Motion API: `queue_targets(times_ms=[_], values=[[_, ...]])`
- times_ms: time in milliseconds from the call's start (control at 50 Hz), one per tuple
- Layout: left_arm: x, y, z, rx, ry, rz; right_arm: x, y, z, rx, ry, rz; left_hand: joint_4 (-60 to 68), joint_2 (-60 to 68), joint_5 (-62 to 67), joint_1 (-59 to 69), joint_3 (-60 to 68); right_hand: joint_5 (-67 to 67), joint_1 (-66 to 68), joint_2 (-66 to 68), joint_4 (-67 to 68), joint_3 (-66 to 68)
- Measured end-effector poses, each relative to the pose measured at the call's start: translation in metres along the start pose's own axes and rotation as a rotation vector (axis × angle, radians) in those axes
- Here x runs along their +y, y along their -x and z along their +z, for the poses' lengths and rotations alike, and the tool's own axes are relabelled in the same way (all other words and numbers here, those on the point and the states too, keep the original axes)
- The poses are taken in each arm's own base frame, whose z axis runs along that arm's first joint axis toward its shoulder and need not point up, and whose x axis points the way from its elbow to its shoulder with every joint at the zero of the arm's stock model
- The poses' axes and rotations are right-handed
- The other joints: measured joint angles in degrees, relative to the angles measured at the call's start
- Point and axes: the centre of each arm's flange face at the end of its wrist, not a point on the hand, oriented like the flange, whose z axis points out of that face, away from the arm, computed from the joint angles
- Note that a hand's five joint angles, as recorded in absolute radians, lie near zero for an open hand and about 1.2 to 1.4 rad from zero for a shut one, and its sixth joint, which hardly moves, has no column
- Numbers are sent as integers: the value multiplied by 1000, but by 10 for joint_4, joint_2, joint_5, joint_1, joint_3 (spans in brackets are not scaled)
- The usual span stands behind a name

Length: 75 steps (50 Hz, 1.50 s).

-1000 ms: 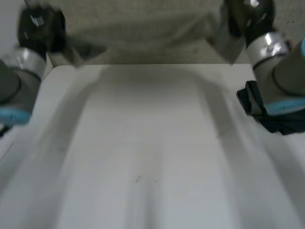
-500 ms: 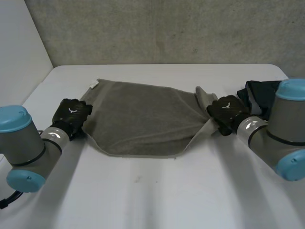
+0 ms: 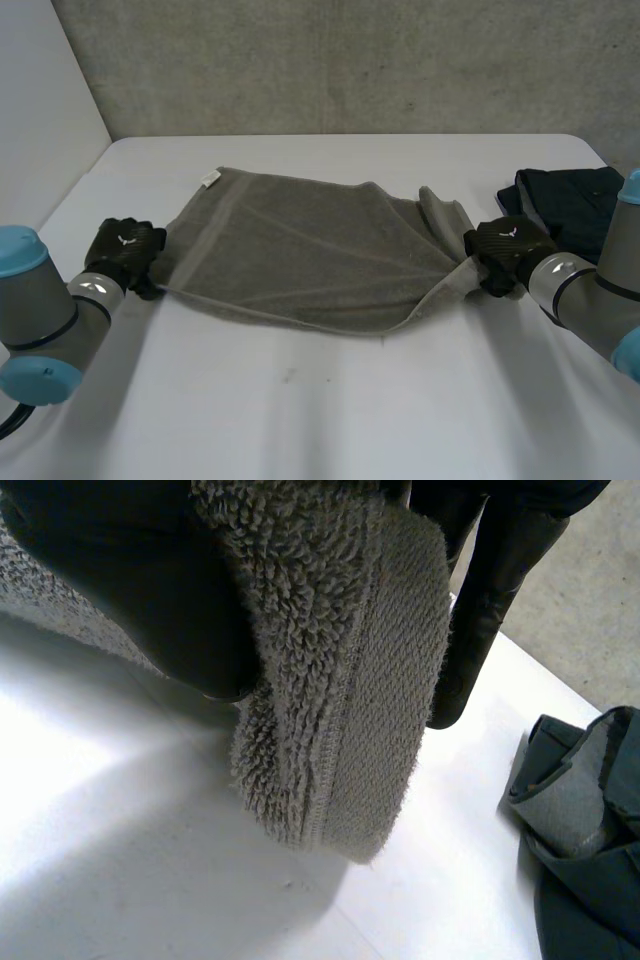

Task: Fold the laundry.

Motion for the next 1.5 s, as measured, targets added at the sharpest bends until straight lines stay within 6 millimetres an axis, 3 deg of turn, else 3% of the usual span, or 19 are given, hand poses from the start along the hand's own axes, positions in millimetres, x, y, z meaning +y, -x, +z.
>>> queue_targets(times_ms=[100,220,280,400,460,500,520,620,740,920,1080,1160,1340,1420,1460,1480,1500], values=[[4,4,3,-16,14,-1,2,-1,0,2,4,2,40,38,41,42,32,0,0,0,0,0],[7,2,2,-11,26,-3,2,0,-1,1,7,3,302,300,297,317,295,0,0,0,0,0],[8,1,0,-5,32,-3,2,0,-1,0,7,4,362,358,343,338,352,0,0,0,0,0],[0,4,-8,-6,31,-3,2,1,-3,-3,7,4,364,360,343,338,354,0,0,0,0,0],[-13,16,-19,-30,19,-4,-1,1,-6,-5,4,3,364,360,343,338,354,-1,-2,-2,-1,-1],[-23,26,-26,-52,6,-5,-4,1,-11,-11,6,1,364,360,343,338,354,-29,-19,-37,-37,-40],[-27,30,-30,-62,1,-6,-5,2,-14,-18,11,2,364,361,343,338,354,-130,-111,-147,-152,-151],[-46,44,-55,-101,-34,-6,-1,10,-27,-71,54,11,364,361,343,338,354,-203,-169,-212,-228,-223],[-51,43,-73,-104,-46,-6,12,22,-35,-130,102,15,364,361,343,338,354,-221,-175,-224,-243,-237],[-49,38,-77,-91,-38,-11,26,31,-42,-153,140,-20,364,362,343,338,355,-267,-214,-264,-288,-279],[-48,38,-76,-91,-35,-13,25,34,-52,-144,113,-43,366,362,343,338,355,-241,-193,-250,-260,-253],[-48,37,-76,-91,-32,-13,26,37,-56,-135,81,-56,366,362,343,338,355,-17,7,-3,-20,-12],[-51,38,-89,-84,-9,0,11,34,-76,-70,-25,-111,366,362,343,338,355,-1,9,1,0,1],[-58,37,-115,-59,41,50,-8,18,-100,-5,-53,-147,366,362,343,338,356,0,9,1,0,1],[-59,36,-117,-56,45,56,-8,17,-102,-4,-47,-150,366,362,343,338,356,0,9,1,0,1],[-60,33,-134,-26,88,110,-8,14,-112,-17,5,-177,366,362,343,338,356,0,9,1,0,1],[-61,32,-138,-17,100,126,-7,13,-115,-25,23,-186,366,362,342,338,356,0,9,1,0,1]])
